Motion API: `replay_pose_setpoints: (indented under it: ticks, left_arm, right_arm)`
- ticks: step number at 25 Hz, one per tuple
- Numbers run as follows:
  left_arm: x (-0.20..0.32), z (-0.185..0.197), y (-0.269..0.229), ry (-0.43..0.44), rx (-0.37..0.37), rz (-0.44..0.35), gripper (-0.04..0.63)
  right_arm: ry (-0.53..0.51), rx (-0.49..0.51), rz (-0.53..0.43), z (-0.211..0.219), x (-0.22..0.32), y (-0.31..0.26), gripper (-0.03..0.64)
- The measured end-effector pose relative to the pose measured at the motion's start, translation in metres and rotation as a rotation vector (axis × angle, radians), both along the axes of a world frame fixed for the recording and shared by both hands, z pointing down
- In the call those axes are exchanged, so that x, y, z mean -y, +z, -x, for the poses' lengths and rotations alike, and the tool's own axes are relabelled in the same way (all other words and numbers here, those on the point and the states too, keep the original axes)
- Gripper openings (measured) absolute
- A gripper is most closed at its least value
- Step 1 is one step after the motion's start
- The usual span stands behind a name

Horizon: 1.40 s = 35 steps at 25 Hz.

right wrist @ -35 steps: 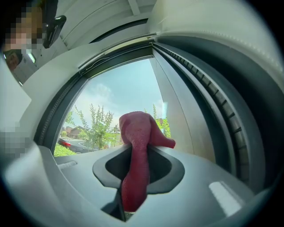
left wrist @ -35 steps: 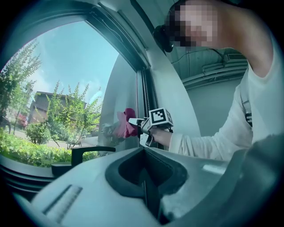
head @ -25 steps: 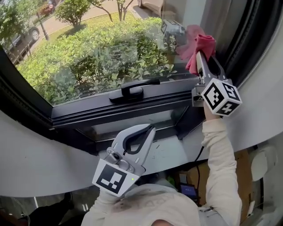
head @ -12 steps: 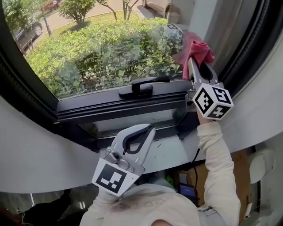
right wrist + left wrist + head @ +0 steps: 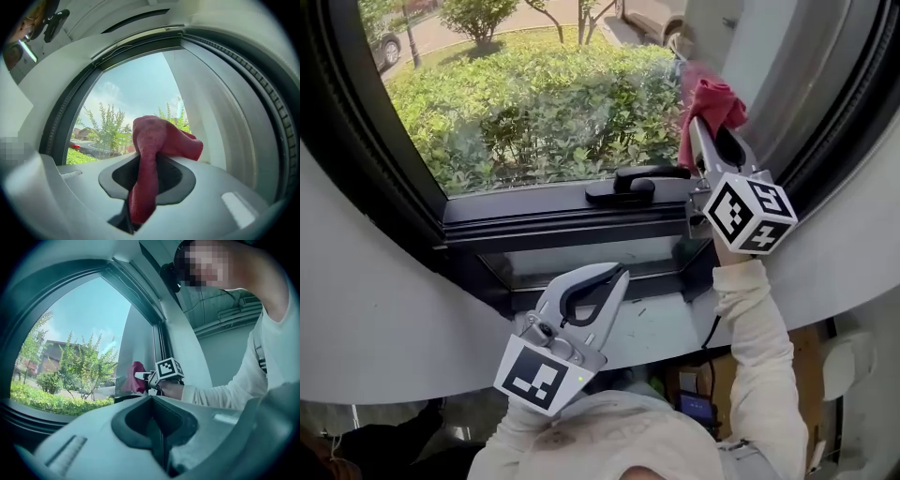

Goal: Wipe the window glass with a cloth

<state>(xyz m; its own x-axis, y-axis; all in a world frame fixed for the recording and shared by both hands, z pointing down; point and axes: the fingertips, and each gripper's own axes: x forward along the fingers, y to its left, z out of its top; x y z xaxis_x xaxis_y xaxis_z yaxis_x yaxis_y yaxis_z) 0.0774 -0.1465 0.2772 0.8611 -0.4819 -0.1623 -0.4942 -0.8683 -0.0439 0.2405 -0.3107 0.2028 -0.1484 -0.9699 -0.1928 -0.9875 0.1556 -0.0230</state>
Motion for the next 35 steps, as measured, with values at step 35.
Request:
replay_pose_setpoints:
  ticks: [35]
  left_arm:
    - [0.024, 0.184, 0.003, -0.207, -0.048, -0.002, 0.0]
  right_arm:
    - [-0.413, -0.101, -0.034, 0.36, 0.031, 0.012, 0.098]
